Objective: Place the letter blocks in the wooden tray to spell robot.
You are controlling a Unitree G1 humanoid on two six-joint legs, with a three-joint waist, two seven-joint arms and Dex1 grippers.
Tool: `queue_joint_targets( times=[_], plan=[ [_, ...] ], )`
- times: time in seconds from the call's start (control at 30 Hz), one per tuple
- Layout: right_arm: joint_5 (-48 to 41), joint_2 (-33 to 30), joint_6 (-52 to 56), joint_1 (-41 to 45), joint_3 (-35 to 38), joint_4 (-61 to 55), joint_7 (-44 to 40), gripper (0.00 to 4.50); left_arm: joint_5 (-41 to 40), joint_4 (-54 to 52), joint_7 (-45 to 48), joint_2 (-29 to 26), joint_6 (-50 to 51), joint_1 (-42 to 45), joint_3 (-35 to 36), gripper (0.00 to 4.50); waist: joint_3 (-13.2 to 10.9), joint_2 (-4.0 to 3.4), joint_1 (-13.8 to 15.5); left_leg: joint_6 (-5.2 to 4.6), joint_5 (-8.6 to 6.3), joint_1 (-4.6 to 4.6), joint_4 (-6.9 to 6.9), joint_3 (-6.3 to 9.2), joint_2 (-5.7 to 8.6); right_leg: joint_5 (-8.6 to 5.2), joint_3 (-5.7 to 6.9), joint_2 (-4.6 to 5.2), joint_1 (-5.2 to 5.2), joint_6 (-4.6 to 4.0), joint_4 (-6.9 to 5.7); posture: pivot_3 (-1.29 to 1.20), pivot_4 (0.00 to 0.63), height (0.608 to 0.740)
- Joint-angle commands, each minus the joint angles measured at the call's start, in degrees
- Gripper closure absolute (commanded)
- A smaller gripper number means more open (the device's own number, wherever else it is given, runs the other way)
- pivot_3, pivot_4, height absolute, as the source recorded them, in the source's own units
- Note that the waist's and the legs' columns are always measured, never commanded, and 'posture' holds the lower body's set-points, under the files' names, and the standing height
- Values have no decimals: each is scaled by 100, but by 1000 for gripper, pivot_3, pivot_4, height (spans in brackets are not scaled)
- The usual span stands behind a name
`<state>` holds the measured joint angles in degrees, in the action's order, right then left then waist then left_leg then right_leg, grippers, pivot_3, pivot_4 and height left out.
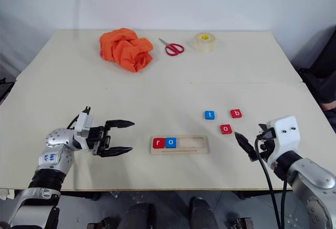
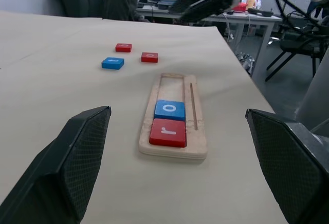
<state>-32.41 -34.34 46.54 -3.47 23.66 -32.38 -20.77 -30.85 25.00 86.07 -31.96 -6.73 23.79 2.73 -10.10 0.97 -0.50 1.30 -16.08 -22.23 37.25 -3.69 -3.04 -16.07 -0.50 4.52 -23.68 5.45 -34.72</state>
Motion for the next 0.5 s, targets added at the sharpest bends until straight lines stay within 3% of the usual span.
queue_joint_targets(
  times=[0.03, 0.3, 0.5],
  plan=[
    [417, 48, -501, 665, -406, 1080, -65, 0, -194, -345, 643, -19, 102, -66, -97, 40, 0, -1, -13, -2, 1, -1, 0, -1, 1, -2, -2, 0, 0, -3, 1, 0, 150, 740],
    [1075, 169, -1378, 2111, -975, 3406, -267, 0, -246, -730, 475, 32, 152, -269, -138, 40, -2, -5, -19, -13, -4, -7, -11, -1, 1, 28, 1, -2, -8, 58, -2, 0, 150, 740],
    [1248, 260, -1645, 2383, -1181, 3990, -479, 0, -282, -1007, 267, -23, 169, -522, 5, 40, -2, -5, -26, -17, -7, -8, -14, -1, 0, 25, 1, -1, -9, 60, -2, 0, 150, 740]
  ],
)
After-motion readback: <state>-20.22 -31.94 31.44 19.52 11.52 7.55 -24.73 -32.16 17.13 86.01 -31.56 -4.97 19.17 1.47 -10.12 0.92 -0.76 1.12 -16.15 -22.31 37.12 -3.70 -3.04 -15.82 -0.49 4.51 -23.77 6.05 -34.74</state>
